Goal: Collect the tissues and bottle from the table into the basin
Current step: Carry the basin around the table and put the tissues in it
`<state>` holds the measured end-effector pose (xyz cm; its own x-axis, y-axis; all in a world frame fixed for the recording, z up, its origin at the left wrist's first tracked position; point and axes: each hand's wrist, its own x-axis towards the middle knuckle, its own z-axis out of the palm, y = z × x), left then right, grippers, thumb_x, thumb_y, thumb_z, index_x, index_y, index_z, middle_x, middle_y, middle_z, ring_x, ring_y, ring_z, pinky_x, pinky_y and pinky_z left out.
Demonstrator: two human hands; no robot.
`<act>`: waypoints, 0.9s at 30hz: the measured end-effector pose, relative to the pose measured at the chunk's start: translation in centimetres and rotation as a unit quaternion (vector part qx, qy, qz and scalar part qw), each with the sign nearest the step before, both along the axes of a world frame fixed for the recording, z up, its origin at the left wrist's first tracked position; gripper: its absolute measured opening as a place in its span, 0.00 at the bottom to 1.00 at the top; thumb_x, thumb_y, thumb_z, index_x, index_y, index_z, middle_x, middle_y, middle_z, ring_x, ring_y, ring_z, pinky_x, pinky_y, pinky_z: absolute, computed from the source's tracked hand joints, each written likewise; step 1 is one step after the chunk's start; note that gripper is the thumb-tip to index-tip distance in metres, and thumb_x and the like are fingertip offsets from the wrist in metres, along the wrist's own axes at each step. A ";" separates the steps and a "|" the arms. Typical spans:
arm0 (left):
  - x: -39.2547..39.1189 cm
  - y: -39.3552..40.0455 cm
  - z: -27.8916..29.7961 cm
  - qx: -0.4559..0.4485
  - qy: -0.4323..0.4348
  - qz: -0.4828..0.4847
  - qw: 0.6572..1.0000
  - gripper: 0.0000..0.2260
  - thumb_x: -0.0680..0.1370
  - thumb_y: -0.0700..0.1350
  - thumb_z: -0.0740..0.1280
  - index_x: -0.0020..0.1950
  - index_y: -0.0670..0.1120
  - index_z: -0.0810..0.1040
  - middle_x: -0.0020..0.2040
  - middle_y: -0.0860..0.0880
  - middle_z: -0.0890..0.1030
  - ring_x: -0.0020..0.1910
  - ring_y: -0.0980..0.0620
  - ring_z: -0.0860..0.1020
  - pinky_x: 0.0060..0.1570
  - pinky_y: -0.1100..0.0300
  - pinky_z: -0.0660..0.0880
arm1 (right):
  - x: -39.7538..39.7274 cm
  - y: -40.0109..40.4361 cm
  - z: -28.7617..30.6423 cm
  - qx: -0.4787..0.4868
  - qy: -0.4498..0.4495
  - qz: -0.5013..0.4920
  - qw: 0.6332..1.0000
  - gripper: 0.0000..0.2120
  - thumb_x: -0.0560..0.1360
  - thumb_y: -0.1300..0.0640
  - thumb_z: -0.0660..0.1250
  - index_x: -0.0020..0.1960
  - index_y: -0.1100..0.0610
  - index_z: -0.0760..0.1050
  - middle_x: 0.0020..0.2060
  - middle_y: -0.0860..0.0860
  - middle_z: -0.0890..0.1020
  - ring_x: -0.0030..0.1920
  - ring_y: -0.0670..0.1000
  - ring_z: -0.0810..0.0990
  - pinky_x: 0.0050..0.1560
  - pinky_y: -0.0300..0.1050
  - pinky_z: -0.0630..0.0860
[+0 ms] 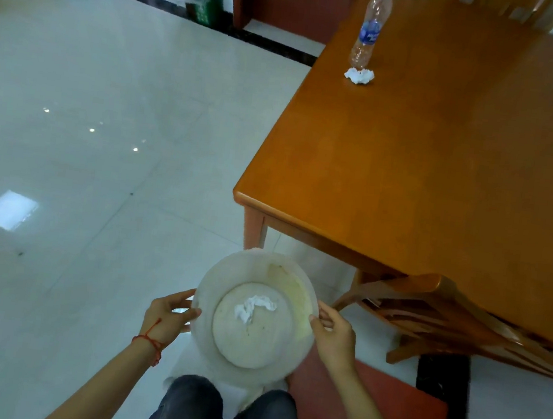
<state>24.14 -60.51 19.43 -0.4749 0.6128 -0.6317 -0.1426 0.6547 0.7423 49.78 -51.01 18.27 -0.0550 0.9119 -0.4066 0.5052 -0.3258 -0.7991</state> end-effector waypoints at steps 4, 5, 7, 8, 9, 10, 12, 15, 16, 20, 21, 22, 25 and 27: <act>-3.6 -2.9 -0.3 -0.003 0.007 0.026 1.000 0.18 0.71 0.33 0.69 0.60 0.41 0.77 0.44 0.44 0.80 0.51 0.41 0.77 0.47 0.51 0.77 | -4.3 -1.6 0.7 -0.003 0.009 0.028 1.000 0.17 0.73 0.64 0.66 0.61 0.58 0.74 0.45 0.50 0.79 0.44 0.48 0.77 0.39 0.32 0.73; -4.6 -3.7 -0.3 -0.005 0.010 0.030 0.999 0.18 0.71 0.34 0.69 0.60 0.42 0.77 0.45 0.43 0.80 0.51 0.41 0.77 0.48 0.50 0.78 | -5.4 -2.2 0.8 -0.005 0.013 0.031 0.999 0.17 0.73 0.64 0.66 0.62 0.58 0.74 0.46 0.50 0.79 0.44 0.48 0.77 0.41 0.33 0.72; -6.7 -5.5 -0.2 -0.007 0.015 0.042 0.999 0.18 0.71 0.34 0.69 0.60 0.42 0.77 0.47 0.42 0.80 0.51 0.41 0.77 0.50 0.49 0.78 | -7.8 -3.4 0.7 -0.010 0.019 0.041 0.999 0.17 0.73 0.63 0.66 0.62 0.57 0.74 0.46 0.49 0.79 0.44 0.46 0.77 0.42 0.34 0.71; -7.8 -6.4 -0.2 -0.006 0.018 0.051 0.999 0.18 0.71 0.35 0.70 0.60 0.42 0.77 0.48 0.42 0.80 0.51 0.41 0.77 0.51 0.48 0.78 | -9.1 -4.0 0.6 -0.012 0.020 0.048 0.999 0.17 0.73 0.63 0.66 0.62 0.57 0.74 0.46 0.48 0.79 0.45 0.47 0.77 0.42 0.34 0.71; -8.9 -7.3 -0.2 -0.006 0.023 0.060 0.998 0.18 0.71 0.35 0.70 0.60 0.42 0.77 0.48 0.42 0.80 0.51 0.41 0.77 0.51 0.48 0.78 | -10.3 -4.6 0.5 -0.013 0.020 0.057 0.998 0.17 0.73 0.63 0.66 0.62 0.57 0.74 0.46 0.47 0.79 0.46 0.48 0.77 0.43 0.35 0.71; -10.0 -8.3 -0.2 -0.008 0.029 0.068 0.997 0.18 0.71 0.36 0.70 0.61 0.42 0.77 0.49 0.42 0.79 0.50 0.41 0.77 0.51 0.48 0.78 | -11.7 -5.1 0.4 -0.014 0.021 0.067 0.997 0.17 0.73 0.63 0.66 0.62 0.57 0.74 0.46 0.48 0.79 0.47 0.49 0.78 0.44 0.36 0.71; -12.1 -10.1 -0.1 -0.014 0.037 0.083 0.996 0.18 0.71 0.36 0.70 0.61 0.41 0.76 0.49 0.43 0.78 0.50 0.42 0.76 0.51 0.47 0.77 | -14.3 -6.3 0.4 -0.020 0.019 0.083 0.996 0.17 0.73 0.63 0.66 0.62 0.57 0.74 0.46 0.49 0.79 0.47 0.49 0.77 0.47 0.37 0.71; -15.3 -12.6 -0.1 -0.017 0.038 0.109 0.993 0.18 0.71 0.36 0.70 0.61 0.41 0.76 0.50 0.43 0.78 0.51 0.41 0.76 0.53 0.45 0.77 | -18.3 -7.9 0.5 -0.019 0.016 0.101 0.995 0.17 0.73 0.62 0.66 0.62 0.58 0.73 0.46 0.50 0.78 0.44 0.44 0.75 0.46 0.36 0.69; -16.3 -13.4 -0.1 -0.018 0.039 0.118 0.992 0.18 0.71 0.36 0.70 0.61 0.41 0.76 0.50 0.43 0.79 0.51 0.41 0.76 0.53 0.45 0.77 | -19.5 -8.3 0.6 -0.018 0.018 0.107 0.994 0.17 0.73 0.63 0.66 0.62 0.59 0.73 0.46 0.50 0.78 0.43 0.44 0.75 0.46 0.36 0.69; -19.8 -15.4 0.0 -0.017 0.041 0.150 0.988 0.18 0.71 0.37 0.70 0.62 0.41 0.76 0.50 0.43 0.78 0.50 0.42 0.76 0.52 0.47 0.77 | -23.9 -9.1 0.3 -0.023 0.020 0.135 0.990 0.17 0.73 0.62 0.66 0.62 0.60 0.73 0.47 0.52 0.78 0.45 0.48 0.75 0.48 0.39 0.70; -20.5 -15.6 0.0 -0.017 0.040 0.157 0.987 0.18 0.71 0.37 0.69 0.62 0.41 0.76 0.50 0.43 0.78 0.50 0.42 0.76 0.52 0.47 0.76 | -24.8 -9.0 0.3 -0.021 0.020 0.141 0.990 0.17 0.73 0.62 0.66 0.62 0.60 0.73 0.48 0.52 0.78 0.46 0.49 0.75 0.47 0.37 0.70; -21.2 -15.7 -0.1 -0.017 0.039 0.163 0.986 0.19 0.72 0.36 0.69 0.62 0.41 0.75 0.50 0.43 0.78 0.51 0.42 0.76 0.52 0.47 0.76 | -25.7 -8.9 0.3 -0.019 0.020 0.148 0.989 0.17 0.73 0.62 0.66 0.62 0.59 0.73 0.48 0.51 0.78 0.45 0.49 0.75 0.45 0.35 0.70; -23.2 -15.5 -0.5 -0.018 0.036 0.177 0.983 0.19 0.71 0.36 0.69 0.62 0.41 0.76 0.50 0.43 0.78 0.52 0.40 0.76 0.52 0.47 0.77 | -28.1 -8.0 0.1 -0.020 0.017 0.161 0.987 0.17 0.73 0.62 0.66 0.62 0.58 0.73 0.48 0.51 0.78 0.45 0.48 0.75 0.39 0.31 0.70; -24.3 -14.7 -0.8 -0.017 0.032 0.186 0.982 0.19 0.71 0.36 0.70 0.61 0.41 0.76 0.50 0.42 0.79 0.51 0.41 0.77 0.51 0.48 0.77 | -29.5 -7.0 -0.1 -0.020 0.016 0.165 0.986 0.17 0.73 0.62 0.66 0.62 0.59 0.73 0.47 0.52 0.78 0.46 0.49 0.75 0.40 0.32 0.70</act>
